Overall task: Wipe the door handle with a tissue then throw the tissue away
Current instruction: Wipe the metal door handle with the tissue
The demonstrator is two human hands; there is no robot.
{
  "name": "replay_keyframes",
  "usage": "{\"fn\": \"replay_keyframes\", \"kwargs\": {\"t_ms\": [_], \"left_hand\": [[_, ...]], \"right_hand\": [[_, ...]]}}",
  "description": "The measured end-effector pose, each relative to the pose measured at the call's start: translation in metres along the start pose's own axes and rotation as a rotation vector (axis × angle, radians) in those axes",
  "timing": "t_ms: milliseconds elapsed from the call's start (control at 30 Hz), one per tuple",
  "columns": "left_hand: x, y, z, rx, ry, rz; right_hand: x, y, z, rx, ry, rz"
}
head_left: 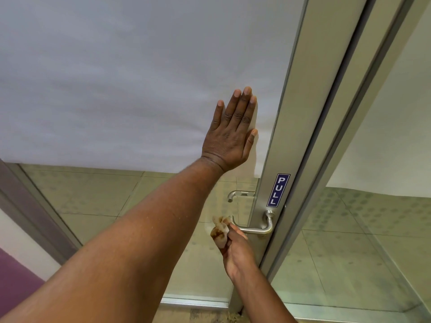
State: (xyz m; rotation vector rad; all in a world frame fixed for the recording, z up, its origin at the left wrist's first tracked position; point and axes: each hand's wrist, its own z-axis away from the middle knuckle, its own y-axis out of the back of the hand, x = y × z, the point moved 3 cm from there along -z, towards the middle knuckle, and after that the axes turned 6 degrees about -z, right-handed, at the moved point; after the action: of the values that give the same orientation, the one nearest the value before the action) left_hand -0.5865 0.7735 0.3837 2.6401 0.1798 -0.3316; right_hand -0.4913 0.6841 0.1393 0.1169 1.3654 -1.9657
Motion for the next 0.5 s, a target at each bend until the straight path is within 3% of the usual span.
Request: {"fn": "replay_keyframes", "kwargs": {"t_ms": [267, 400, 500], "left_hand": [[-0.001, 0.001, 0.000, -0.003, 0.004, 0.002], [0.000, 0.000, 0.000, 0.001, 0.002, -0.001], [0.000, -0.001, 0.000, 0.005, 0.003, -0.002]], "right_hand": [[-0.054, -0.002, 0.009, 0.005, 0.244, 0.207], [-0.084, 0.002, 0.007, 0.068, 0.567, 0.773], [-0.103, 0.001, 0.008, 0.016, 0.877, 1.267]]}}
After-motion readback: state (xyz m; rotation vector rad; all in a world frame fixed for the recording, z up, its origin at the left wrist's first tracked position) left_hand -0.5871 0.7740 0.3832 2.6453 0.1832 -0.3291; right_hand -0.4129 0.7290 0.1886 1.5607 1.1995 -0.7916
